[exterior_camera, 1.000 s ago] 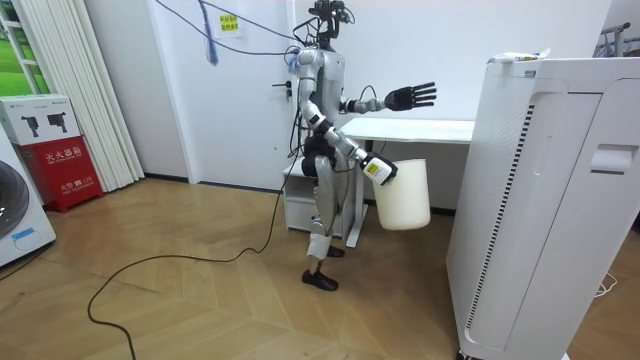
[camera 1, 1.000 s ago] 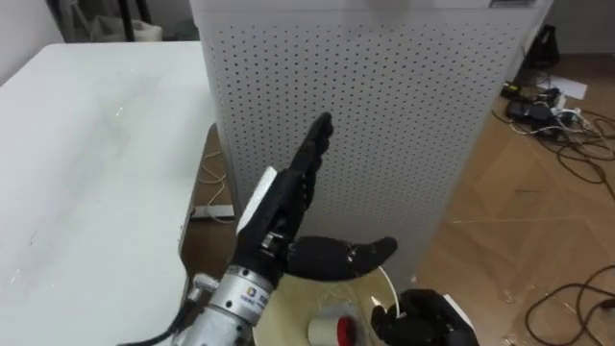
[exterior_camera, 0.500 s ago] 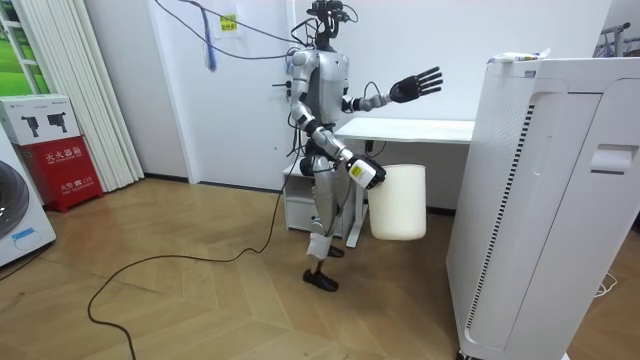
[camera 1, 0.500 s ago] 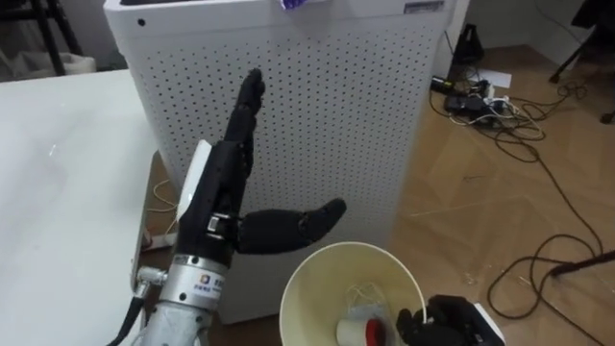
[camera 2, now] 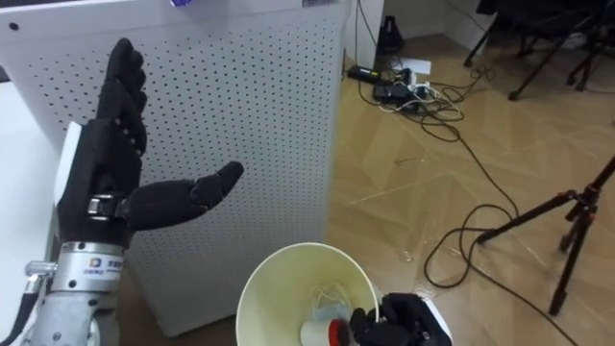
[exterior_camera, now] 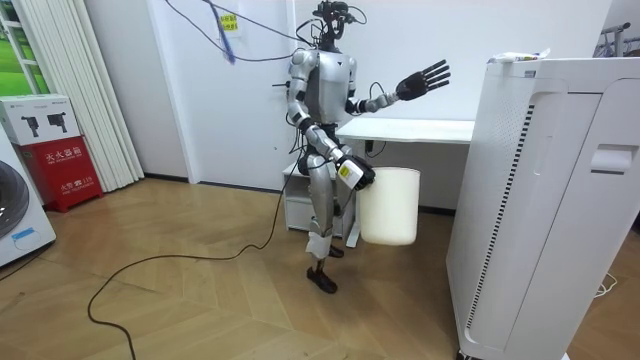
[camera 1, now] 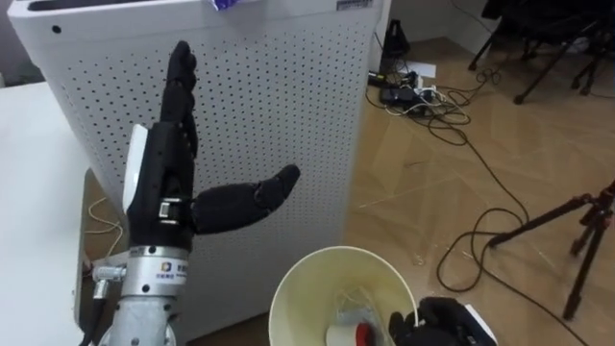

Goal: Pick garbage

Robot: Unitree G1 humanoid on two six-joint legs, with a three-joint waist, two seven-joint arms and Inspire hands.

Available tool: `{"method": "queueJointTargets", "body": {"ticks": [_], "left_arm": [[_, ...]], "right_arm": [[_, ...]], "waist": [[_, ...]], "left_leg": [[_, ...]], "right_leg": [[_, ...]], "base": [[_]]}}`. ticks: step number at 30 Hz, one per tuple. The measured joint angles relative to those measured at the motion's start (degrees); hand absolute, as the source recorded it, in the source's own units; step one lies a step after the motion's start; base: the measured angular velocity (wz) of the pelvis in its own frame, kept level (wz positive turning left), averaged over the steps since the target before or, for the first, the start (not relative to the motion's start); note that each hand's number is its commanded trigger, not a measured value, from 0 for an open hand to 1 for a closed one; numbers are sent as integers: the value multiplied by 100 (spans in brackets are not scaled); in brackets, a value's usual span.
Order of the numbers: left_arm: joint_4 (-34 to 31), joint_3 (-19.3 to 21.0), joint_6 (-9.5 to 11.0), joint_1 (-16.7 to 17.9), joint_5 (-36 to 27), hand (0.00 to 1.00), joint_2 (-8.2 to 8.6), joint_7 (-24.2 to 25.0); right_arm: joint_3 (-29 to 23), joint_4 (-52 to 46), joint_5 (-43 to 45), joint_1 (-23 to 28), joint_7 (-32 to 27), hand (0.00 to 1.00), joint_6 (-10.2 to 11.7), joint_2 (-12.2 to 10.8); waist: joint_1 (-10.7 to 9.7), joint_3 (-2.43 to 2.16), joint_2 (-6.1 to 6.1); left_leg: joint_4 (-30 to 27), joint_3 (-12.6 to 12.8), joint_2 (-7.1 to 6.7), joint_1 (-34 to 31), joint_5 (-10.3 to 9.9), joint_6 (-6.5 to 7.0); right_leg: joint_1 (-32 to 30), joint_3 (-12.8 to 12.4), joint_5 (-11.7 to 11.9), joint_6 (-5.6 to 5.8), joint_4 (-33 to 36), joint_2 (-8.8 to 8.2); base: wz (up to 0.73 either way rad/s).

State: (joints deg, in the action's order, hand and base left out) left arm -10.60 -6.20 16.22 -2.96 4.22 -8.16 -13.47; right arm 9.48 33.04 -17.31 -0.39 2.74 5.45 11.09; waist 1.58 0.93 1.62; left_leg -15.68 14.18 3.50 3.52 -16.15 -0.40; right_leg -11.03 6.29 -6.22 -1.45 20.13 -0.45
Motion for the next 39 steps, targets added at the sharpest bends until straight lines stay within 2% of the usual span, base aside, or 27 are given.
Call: {"method": "queueJointTargets", "body": {"ticks": [2, 4, 5, 6, 7, 8, 9, 10, 11, 12, 13, 16, 19, 21, 23, 25, 26, 28, 29, 31, 32, 33, 34, 35, 37, 38, 39], "left_arm": [[-7, 49, 0, 12, 12, 0, -47, -80], [-6, 155, 1, 23, 110, 0, -59, -177], [-6, 163, 2, 23, 178, 0, -53, -214], [-6, 150, 27, 48, 290, 0, -51, -249], [-10, 145, 51, 70, 349, 0, -49, -265], [-9, 137, 104, 76, 391, 0, -38, -313], [-7, 113, 166, 85, 391, 0, -18, -429], [-7, 115, 232, 91, 382, 0, -17, -526], [-7, 114, 255, 95, 386, 0, -17, -562], [-6, 118, 296, 112, 416, 0, -20, -619], [-7, 154, 348, 161, 488, 0, -25, -688], [-34, 156, 440, 229, 689, 0, -38, -877], [-45, 152, 490, 245, 903, 0, -76, -980], [-98, 154, 497, 242, 952, 0, -137, -1008], [-156, 166, 498, 238, 1061, 0, -210, -1009], [-204, 166, 519, 223, 1245, 0, -238, -1013], [-218, 165, 527, 220, 1268, 0, -248, -1018], [-229, 159, 568, 92, 1540, 0, -280, -1123], [-230, 159, 580, 58, 1577, 0, -300, -1148], [-321, 161, 606, -14, 1848, 0, -357, -1333], [-370, 163, 613, -21, 1924, 0, -366, -1385], [-410, 161, 681, -51, 2029, 0, -391, -1506], [-418, 162, 720, -53, 2040, 0, -406, -1565], [-441, 169, 758, -75, 2049, 0, -460, -1696], [-446, 198, 784, -114, 2148, 0, -488, -1832], [-446, 202, 785, -114, 2175, 0, -495, -1853], [-437, 200, 783, -99, 2208, 0, -497, -1871]], "right_arm": [[57, 6, 21, 3, 61, 100, 0, -1], [69, 17, 199, 13, 205, 100, 0, -3], [68, 32, 203, 24, 224, 100, 0, -2], [71, 74, 189, 85, 235, 100, 0, -4], [67, 86, 181, 120, 228, 100, 0, -2], [51, 88, 114, 160, 202, 100, 0, 25], [54, 88, 113, 191, 152, 100, 0, 39], [52, 120, 116, 205, 107, 100, 0, 49], [54, 146, 116, 222, 108, 100, 0, 60], [57, 186, 116, 291, 118, 100, -1, 77], [60, 202, 126, 372, 134, 100, -1, 74], [57, 204, 188, 417, 136, 100, -1, 133], [50, 205, 185, 433, 101, 100, 1, 159], [58, 204, 179, 429, 113, 100, 1, 157], [103, 204, 183, 432, 154, 100, 1, 143], [148, 204, 183, 442, 165, 100, 1, 151], [150, 195, 183, 441, 167, 100, 1, 156], [161, 156, 180, 436, 160, 100, 1, 156], [164, 147, 180, 436, 158, 100, 1, 151], [164, 140, 181, 437, 150, 100, 1, 198], [164, 140, 169, 440, 149, 100, 1, 208], [165, 143, 163, 450, 155, 100, 2, 219], [165, 149, 163, 450, 168, 100, 2, 220], [164, 149, 164, 447, 204, 100, 57, 219], [163, 149, 226, 452, 285, 100, 120, 211], [163, 152, 269, 453, 288, 100, 120, 214], [163, 166, 369, 459, 267, 100, 120, 225]], "waist": [[52, 5, 20], [63, 22, -8], [57, 32, -35], [77, 47, -14], [93, 31, -18], [131, 41, -5], [226, 53, 14], [274, 35, -19], [299, 34, -20], [344, 14, -53], [370, -2, -48], [366, -39, -30], [328, -48, 0], [359, -40, 24], [369, -31, 37], [342, -21, 43], [341, -18, 51], [344, 3, 58], [337, 14, 76], [347, 10, 22], [350, 17, -3], [328, 55, -70], [329, 51, -114], [301, 55, -162], [251, 39, -142], [252, 32, -115], [225, 36, -75]], "left_leg": [[-456, 13, 91, -89, -51, -75], [-1798, -49, 304, -496, -21, -92], [-2213, -136, 366, -651, 31, -97], [-2756, -421, 358, -968, 111, -130], [-2745, -504, 330, -1088, 84, -95], [-2524, -594, 229, -1342, 24, -15], [-2105, -693, 137, -1623, 52, -61], [-1548, -833, 51, -1881, 183, -171], [-1229, -887, 20, -1953, 318, -198], [-676, -1048, -21, -2035, 768, -144], [-508, -1118, -53, -2019, 1092, -174], [-555, -1145, -270, -1908, 1337, 59], [-631, -1133, -469, -1854, 1216, 287], [-654, -1120, -547, -1848, 1126, 331], [-781, -1131, -594, -1841, 980, 354], [-1036, -1130, -671, -1775, 689, 395], [-1089, -1112, -716, -1763, 624, 411], [-1346, -1116, -782, -1735, 322, 500], [-1407, -1123, -831, -1724, 267, 533], [-1624, -1209, -905, -1588, 12, 635], [-1608, -1245, -911, -1505, -22, 653], [-1509, -1392, -918, -1326, -40, 679], [-1447, -1463, -903, -1253, -40, 681], [-1333, -1529, -866, -1160, -12, 696], [-1192, -1686, -883, -1067, 7, 711], [-1182, -1719, -906, -1059, 6, 710], [-1190, -1791, -943, -1008, -8, 685]], "right_leg": [[72, 239, -87, -108, 55, -10], [281, 216, -263, -232, 62, -10], [352, 194, -311, -253, 81, 11], [449, 81, -446, -290, 149, 38], [469, 36, -492, -291, 181, 33], [499, -75, -559, -295, 216, 32], [506, -191, -592, -282, 227, 31], [546, -220, -634, -277, 239, 31], [578, -220, -674, -270, 262, 30], [628, -225, -793, -230, 364, 23], [656, -245, -956, -117, 517, -10], [747, -106, -1172, 67, 569, -187], [898, 10, -1265, 196, 451, -395], [911, 48, -1316, 268, 466, -493], [999, 237, -1376, 309, 499, -618], [1138, 342, -1508, 403, 709, -728], [1144, 350, -1538, 430, 850, -760], [815, 513, -1523, 469, 2011, -974], [724, 509, -1485, 498, 2329, -1066], [466, 461, -1043, 497, 3197, -1230], [430, 456, -900, 500, 3303, -1234], [396, 433, -782, 502, 3421, -1195], [390, 382, -910, 545, 3322, -1127], [306, 313, -1137, 518, 2979, -983], [158, 302, -1205, 503, 1637, -804], [141, 283, -1141, 479, 1277, -767], [93, 152, -712, 400, 867, -680]], "base": [[-25], [-21], [-7], [0], [0], [-23], [-35], [-37], [-31], [-35], [-31], [-12], [10], [4], [8], [14], [10], [14], [23], [20], [16], [15], [27], [38], [47], [42], [47]]}}
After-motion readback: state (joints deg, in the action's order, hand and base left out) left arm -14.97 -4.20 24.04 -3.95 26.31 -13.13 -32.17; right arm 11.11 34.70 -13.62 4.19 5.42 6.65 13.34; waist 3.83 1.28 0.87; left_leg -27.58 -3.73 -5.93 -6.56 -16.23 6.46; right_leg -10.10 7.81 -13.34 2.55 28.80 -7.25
